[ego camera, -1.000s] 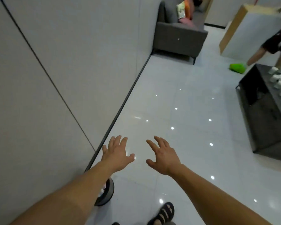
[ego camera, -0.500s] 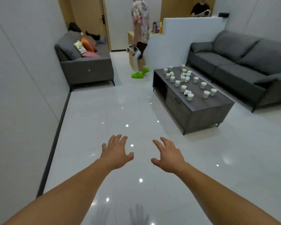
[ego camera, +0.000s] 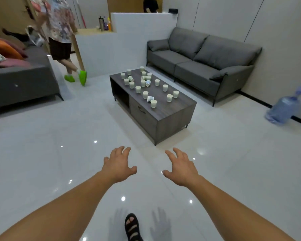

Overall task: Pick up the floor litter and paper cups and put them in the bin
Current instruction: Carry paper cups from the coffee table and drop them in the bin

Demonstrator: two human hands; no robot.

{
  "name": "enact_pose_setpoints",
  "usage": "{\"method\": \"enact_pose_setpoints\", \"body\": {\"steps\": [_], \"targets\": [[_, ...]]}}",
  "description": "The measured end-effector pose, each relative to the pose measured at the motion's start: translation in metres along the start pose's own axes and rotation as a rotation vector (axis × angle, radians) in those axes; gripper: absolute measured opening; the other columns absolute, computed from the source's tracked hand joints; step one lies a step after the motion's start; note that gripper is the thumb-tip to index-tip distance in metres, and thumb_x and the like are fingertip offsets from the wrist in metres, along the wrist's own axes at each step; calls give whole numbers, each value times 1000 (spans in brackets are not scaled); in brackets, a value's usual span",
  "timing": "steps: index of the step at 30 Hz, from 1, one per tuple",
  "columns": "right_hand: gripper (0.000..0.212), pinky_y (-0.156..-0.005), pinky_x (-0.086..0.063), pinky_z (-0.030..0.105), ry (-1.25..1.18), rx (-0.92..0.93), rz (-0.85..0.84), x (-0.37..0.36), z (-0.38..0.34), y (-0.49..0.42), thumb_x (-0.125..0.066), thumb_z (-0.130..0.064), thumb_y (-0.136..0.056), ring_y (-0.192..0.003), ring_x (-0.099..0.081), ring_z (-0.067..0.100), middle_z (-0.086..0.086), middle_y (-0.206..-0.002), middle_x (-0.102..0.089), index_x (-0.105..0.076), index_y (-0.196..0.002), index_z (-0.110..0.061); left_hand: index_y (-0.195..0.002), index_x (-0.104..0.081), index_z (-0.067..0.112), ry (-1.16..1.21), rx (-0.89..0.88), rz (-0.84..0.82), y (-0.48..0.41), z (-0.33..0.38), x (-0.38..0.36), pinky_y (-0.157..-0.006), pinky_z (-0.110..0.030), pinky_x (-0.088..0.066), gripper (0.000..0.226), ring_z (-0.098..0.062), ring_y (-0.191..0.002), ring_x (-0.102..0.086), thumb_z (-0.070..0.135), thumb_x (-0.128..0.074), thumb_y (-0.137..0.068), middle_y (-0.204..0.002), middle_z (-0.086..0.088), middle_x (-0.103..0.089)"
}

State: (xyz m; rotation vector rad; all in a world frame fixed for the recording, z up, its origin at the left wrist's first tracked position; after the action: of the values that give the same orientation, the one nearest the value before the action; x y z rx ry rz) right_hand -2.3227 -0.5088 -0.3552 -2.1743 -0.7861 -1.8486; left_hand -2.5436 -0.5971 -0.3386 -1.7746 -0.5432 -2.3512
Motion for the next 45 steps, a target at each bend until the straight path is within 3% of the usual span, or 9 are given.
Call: {"method": "enact_pose_setpoints", "body": {"steps": [11, 31, 40, 45], "targets": [[81, -110, -33, 47, 32, -68, -1, 52, 26, -195, -55, -56, -88, -146, -12, 24, -1, -162, -8, -13, -154, -31, -151, -13, 23, 84, -81, 8, -222, 13, 37, -112, -49, -27, 87, -24, -145, -12, 54, -57, -83, -158, -2, -12], [84, -110, -35, 47, -38, -38, -141, 76, 117, -590, -59, -54, -86, -145, -15, 26, 1, -161, -10, -16, -153, -28, -152, -14, 19, 143, -8, -145, -595, 62, 38, -112, -44, -30, 89, -22, -143, -18, 49, -61, -83, -157, -2, -18], [84, -110, -35, 46, -16, -55, -277, 53, 133, -772, -59, -52, -87, -143, -16, 25, 0, -160, -7, -13, -153, -27, -151, -14, 19, 286, 85, -259, -745, 31, -10, -112, -41, -30, 91, -23, -141, -22, 45, -64, -81, -156, -4, -21], [82, -105, -40, 45, -41, -88, -316, 6, 131, -890, -62, -48, -85, -141, -21, 27, 3, -157, -15, -18, -151, -29, -150, -18, 20, 382, 114, -303, -850, 5, -55, -112, -35, -29, 89, -21, -140, -25, 45, -66, -79, -154, -2, -27]]}}
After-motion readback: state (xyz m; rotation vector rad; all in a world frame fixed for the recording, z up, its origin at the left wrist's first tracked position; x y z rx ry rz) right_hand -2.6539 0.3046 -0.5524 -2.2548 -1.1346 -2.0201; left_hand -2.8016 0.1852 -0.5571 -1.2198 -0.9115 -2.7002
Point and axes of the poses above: each hand's wrist, its own y-axis away from the middle knuckle, its own x-axis out of the back of the hand, z = x × y, the point moved 6 cm from there along -y, towards the middle knuckle
